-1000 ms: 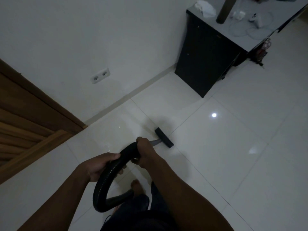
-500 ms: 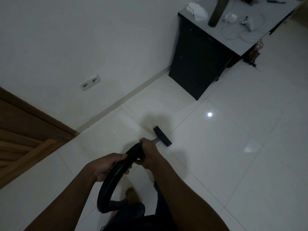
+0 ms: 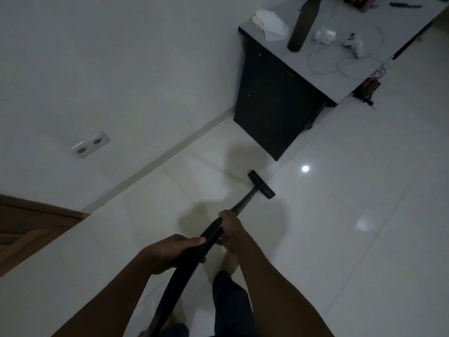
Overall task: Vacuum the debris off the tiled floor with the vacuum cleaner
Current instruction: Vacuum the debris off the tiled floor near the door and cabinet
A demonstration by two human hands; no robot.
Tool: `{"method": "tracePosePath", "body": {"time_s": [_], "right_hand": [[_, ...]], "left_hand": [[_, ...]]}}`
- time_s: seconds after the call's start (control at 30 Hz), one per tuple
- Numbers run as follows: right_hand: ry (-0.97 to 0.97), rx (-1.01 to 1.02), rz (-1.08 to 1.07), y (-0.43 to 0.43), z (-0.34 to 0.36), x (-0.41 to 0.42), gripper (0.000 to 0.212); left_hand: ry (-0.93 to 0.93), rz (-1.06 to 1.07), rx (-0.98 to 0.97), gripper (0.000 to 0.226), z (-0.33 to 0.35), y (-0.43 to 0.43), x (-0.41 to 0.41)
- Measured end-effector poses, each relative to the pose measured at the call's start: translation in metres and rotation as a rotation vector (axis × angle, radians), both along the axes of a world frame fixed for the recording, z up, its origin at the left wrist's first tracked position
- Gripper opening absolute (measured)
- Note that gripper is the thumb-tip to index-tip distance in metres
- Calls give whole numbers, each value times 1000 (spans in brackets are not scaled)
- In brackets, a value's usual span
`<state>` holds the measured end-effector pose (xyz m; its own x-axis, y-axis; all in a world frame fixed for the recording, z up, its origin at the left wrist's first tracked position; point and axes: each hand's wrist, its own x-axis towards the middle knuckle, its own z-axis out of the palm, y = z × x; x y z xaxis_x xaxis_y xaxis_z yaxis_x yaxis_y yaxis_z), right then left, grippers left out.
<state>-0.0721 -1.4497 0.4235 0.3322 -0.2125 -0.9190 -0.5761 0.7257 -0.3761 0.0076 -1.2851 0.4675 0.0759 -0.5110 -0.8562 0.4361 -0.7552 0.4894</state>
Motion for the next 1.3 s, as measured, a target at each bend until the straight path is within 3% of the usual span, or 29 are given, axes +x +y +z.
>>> {"method": "tracePosePath", "body": {"time_s": [0.2,0.33,0.53,0.67,0.9,1.1,1.3], "right_hand": [[50,-58,125,-82,-6,7,9],[66,-24,208,-105,-1,19,14],[104,-48,245,-122,-4,47,27],[77,-19,372,-93,22,71,23],[16,79,594,-9,52,102,24],[-10,45,776,3,49,157,11],[44,-11,637,-6,33,216,8]], "left_hand": [[-56,38,21,59,-6,-72,-11],[-11,45,-10,91,-10,-88,2],[-36,55,36,51,-12,-108,14],[80,93,-14,82,-4,-69,41],[320,150,-113,75,11,20,68],[254,215,-144,83,10,35,96],[56,196,-55,66,6,19,147]]}}
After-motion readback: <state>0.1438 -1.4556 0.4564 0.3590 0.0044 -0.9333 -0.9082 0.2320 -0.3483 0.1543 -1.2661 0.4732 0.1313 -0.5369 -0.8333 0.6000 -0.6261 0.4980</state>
